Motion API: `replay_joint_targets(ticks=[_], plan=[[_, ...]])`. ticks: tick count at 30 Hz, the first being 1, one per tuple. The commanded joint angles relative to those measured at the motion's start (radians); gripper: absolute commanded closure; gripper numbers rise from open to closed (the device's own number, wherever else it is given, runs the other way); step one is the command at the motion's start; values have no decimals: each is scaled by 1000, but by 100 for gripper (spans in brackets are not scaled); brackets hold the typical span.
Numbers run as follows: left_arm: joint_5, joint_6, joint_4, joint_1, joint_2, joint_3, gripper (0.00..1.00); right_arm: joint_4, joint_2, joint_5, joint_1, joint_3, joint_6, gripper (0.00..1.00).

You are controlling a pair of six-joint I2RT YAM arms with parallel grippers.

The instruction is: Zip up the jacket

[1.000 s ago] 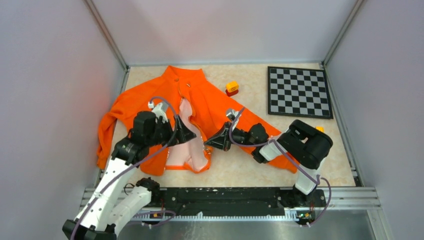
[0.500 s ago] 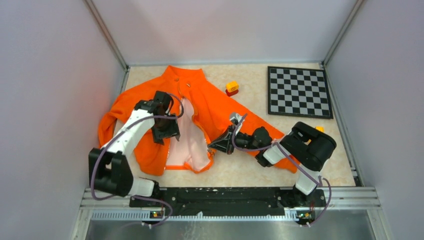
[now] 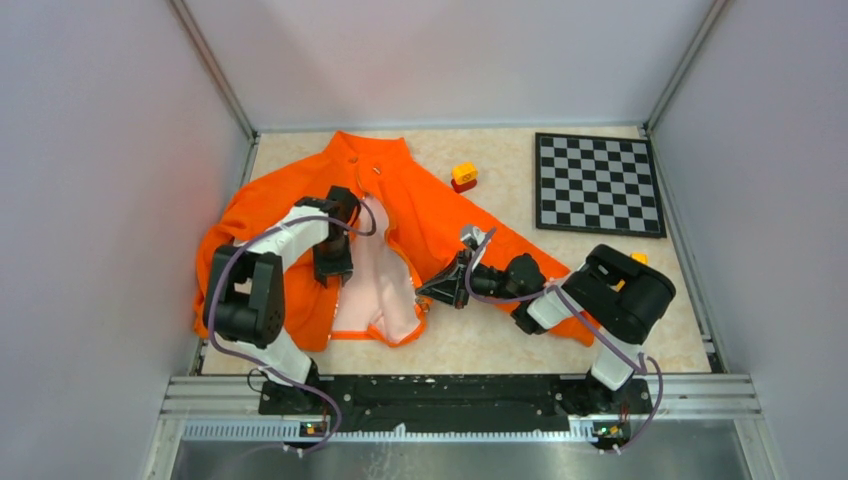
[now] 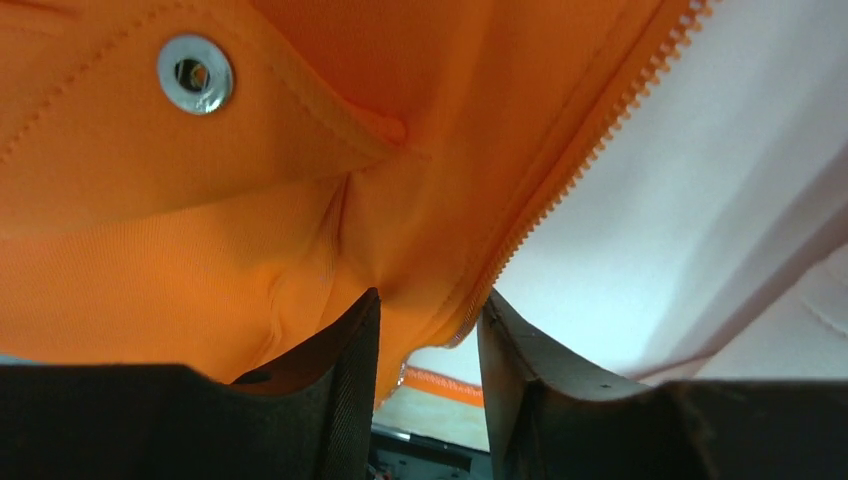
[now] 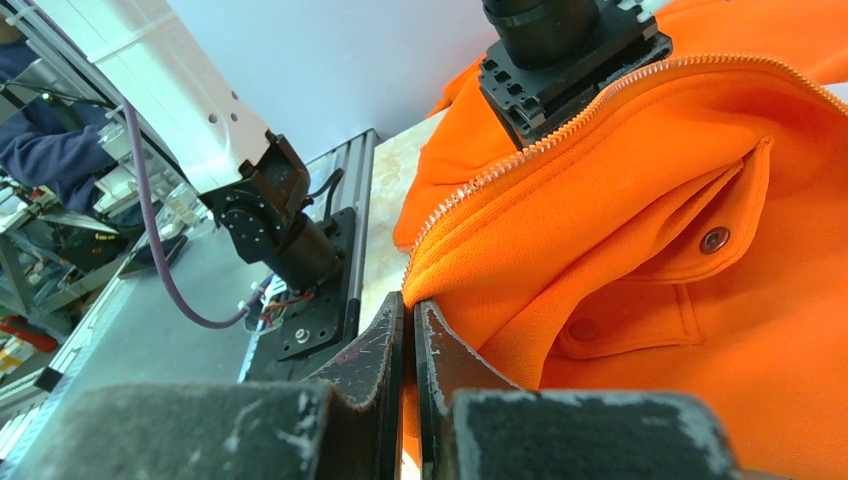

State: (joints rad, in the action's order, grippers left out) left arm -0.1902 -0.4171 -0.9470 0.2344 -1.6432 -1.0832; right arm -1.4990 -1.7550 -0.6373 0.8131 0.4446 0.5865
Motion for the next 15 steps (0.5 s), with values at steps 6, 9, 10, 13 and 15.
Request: replay_joint_targets(ticks=[6,9,10,13,15], plan=[[-68,12,116,-1,-23,-2,94,-226,8,-15,-5,15,-1,100],[-92,-1,119,-3,15,-57,100,-226,-1,-12,-6,20,5,100],[-97,-9,125,-4,26,-79,100,-225,-3,-12,-6,21,8,100],[-106,-26,166,-6,28,-136,100,-226,-11,-13,-5,26,19,100],[-97,-47,199,-7,-2,-175,100,-226,-15,-13,-6,30,25,100]])
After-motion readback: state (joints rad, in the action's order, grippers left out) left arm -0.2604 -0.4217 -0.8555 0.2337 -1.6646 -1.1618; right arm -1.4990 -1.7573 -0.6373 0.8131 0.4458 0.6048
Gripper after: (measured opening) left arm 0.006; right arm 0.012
